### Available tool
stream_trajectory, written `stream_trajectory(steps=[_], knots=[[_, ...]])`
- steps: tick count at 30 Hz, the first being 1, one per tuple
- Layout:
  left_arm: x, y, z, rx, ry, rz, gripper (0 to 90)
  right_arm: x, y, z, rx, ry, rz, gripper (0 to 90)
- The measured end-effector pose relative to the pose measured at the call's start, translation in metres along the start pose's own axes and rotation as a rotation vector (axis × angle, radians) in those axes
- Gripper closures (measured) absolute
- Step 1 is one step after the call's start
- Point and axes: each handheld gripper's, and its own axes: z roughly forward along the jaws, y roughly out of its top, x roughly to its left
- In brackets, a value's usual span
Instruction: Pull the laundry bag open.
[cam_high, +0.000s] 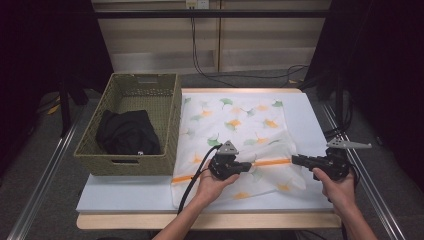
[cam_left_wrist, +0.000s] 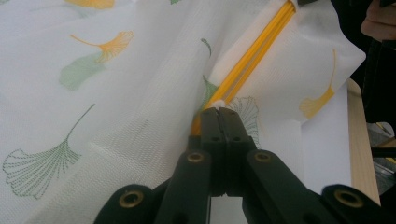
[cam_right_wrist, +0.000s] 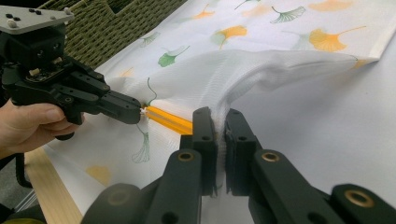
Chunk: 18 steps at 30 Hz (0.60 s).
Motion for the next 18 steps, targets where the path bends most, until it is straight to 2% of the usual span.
stream_trajectory(steps=[2,4,8,11,16,18], knots=[[0.000,0.000,0.000,0.000,-0.003,-0.001,90.0,0.000,0.000,0.000,-0.001,0.000,0.000,85.4],[0.002,0.002,-0.004,0.024,0.007,0.018,90.0,0.000,0.000,0.000,0.001,-0.003,0.003,85.4],[0.004,0.002,-0.008,0.010,0.009,0.014,90.0,-0.001,0.000,0.000,-0.002,-0.001,0.006,85.4],[0.004,0.001,-0.009,0.025,0.024,0.017,90.0,-0.001,0.000,0.000,-0.006,-0.007,0.001,85.5],[0.003,0.001,-0.011,0.014,0.016,0.005,90.0,0.000,0.000,-0.001,-0.009,-0.007,-0.002,85.4],[0.003,0.001,-0.013,0.027,0.022,0.012,90.0,0.000,0.000,-0.001,-0.009,-0.008,-0.002,85.5]])
